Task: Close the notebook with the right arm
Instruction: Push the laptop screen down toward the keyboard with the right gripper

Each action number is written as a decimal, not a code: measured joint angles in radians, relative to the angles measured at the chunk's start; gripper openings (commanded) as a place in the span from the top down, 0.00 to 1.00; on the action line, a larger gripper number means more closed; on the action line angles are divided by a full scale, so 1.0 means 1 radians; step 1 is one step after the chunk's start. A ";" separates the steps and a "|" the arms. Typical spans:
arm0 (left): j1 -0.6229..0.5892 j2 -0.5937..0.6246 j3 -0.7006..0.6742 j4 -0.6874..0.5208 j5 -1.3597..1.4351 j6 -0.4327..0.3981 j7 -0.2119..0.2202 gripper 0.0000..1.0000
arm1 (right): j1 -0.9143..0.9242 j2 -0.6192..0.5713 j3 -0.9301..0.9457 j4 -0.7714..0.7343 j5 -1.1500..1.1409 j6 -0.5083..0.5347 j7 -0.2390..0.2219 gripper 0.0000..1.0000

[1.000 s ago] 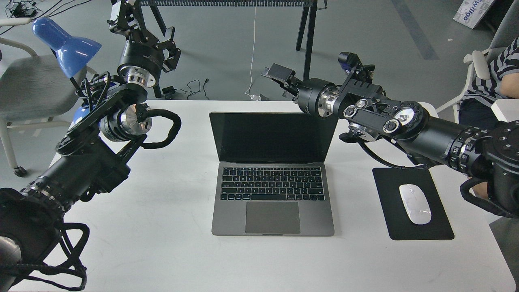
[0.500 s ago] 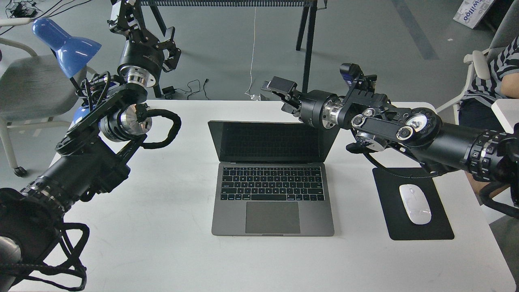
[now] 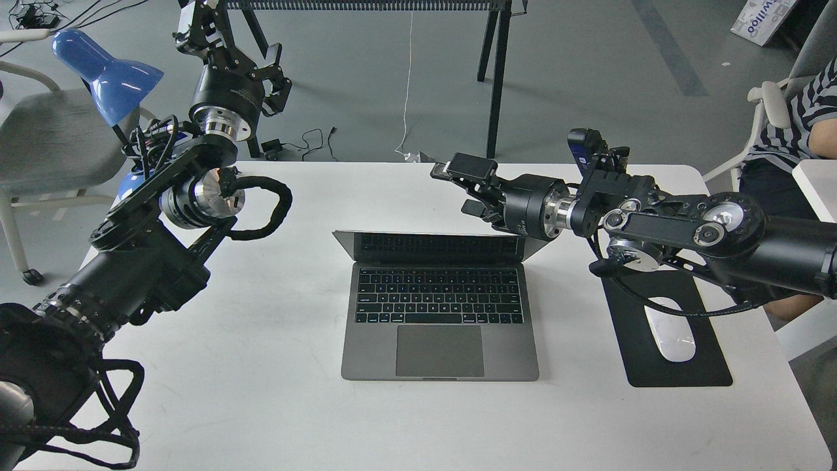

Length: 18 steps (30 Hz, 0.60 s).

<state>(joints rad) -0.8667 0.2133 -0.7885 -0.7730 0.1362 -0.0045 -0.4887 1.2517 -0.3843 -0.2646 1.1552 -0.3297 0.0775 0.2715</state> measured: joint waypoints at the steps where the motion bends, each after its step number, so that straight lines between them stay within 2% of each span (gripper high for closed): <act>1: 0.000 0.000 0.000 0.000 0.000 0.000 0.000 0.00 | -0.009 -0.001 0.000 0.007 0.000 -0.001 0.000 0.00; 18: 0.000 0.000 0.000 0.000 0.000 0.000 0.000 0.00 | -0.174 0.012 -0.001 0.064 -0.006 -0.015 -0.001 0.00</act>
<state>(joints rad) -0.8667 0.2132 -0.7884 -0.7731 0.1364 -0.0046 -0.4887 1.0776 -0.3727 -0.2660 1.2195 -0.3360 0.0624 0.2709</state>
